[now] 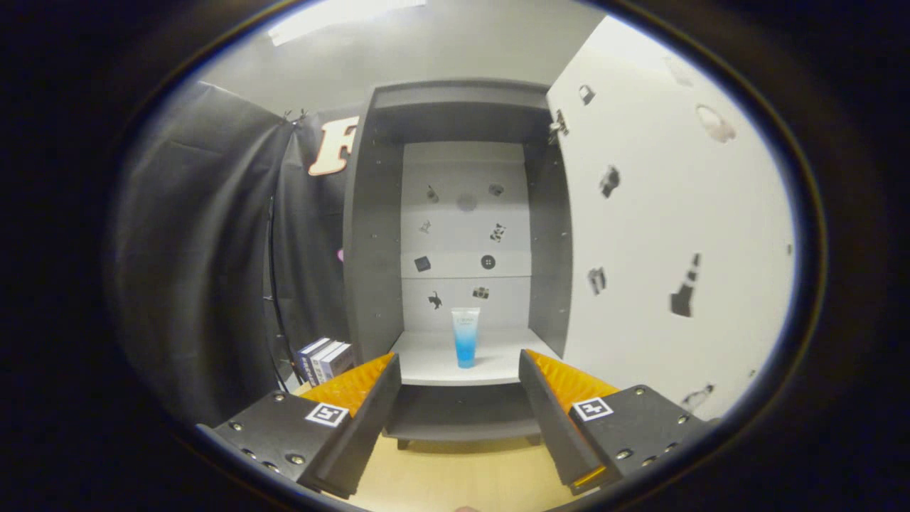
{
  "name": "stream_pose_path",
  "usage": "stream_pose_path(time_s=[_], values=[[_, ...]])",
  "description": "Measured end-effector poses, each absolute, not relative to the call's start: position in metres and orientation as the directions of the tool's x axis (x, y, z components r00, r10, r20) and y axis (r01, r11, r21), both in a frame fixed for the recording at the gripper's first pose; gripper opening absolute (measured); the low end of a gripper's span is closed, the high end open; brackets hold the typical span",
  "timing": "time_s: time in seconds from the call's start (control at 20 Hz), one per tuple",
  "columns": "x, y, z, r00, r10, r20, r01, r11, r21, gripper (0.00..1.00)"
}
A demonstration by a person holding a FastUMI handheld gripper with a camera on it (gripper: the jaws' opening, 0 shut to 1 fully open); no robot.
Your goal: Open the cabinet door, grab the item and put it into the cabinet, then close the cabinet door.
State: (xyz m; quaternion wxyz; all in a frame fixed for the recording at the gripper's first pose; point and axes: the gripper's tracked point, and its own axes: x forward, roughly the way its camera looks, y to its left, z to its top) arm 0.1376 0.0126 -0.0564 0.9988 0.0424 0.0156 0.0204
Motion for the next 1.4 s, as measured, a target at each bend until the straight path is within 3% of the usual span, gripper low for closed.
stream_pose_path(time_s=[0.35,0.7,1.1,1.4], values=[[0.026,-0.053,-0.043,0.998,-0.052,-0.030,0.055,0.993,0.104,0.99],[-0.038,-0.143,-0.051,0.977,-0.200,-0.075,0.207,0.973,0.105,0.99],[-0.032,-0.244,-0.065,0.936,-0.335,-0.112,0.344,0.935,0.082,0.99],[0.004,-0.270,-0.073,0.938,-0.322,-0.126,0.336,0.935,0.112,0.99]])
